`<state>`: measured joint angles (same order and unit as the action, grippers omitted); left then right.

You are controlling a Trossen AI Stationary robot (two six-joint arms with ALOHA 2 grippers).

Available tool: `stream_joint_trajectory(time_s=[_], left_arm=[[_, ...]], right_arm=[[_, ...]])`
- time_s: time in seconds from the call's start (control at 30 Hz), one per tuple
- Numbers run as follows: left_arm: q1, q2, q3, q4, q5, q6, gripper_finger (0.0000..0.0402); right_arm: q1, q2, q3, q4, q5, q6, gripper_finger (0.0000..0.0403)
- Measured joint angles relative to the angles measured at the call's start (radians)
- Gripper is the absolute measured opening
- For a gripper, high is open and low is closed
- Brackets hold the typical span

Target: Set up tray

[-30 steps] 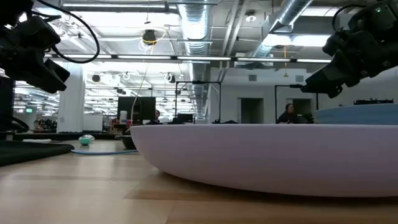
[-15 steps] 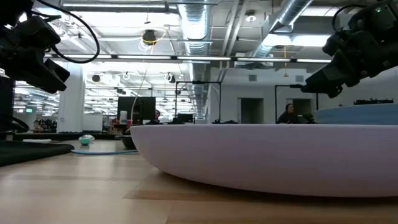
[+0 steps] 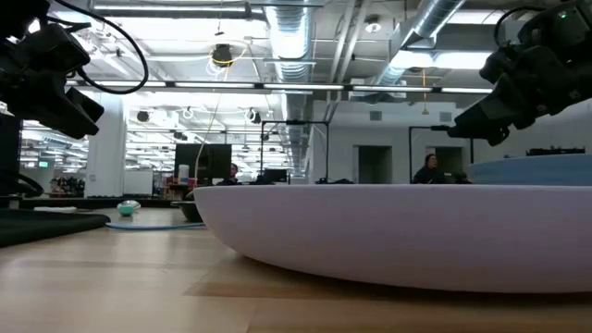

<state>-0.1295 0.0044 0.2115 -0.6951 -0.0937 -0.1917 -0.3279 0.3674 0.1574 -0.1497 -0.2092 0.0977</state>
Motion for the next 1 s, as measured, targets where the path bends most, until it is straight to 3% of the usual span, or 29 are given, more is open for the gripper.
stream_joint_trajectory(time_s=[0.73,1.0], left_arm=[[0.000,0.000,0.000,0.000,0.000,0.000,0.0000],[0.000,0.000,0.000,0.000,0.000,0.000,0.0000]], right_arm=[[0.000,0.000,0.000,0.000,0.004,-0.008,0.0189],[-0.023,0.000,0.000,0.015,0.059,-0.294,0.0189]])
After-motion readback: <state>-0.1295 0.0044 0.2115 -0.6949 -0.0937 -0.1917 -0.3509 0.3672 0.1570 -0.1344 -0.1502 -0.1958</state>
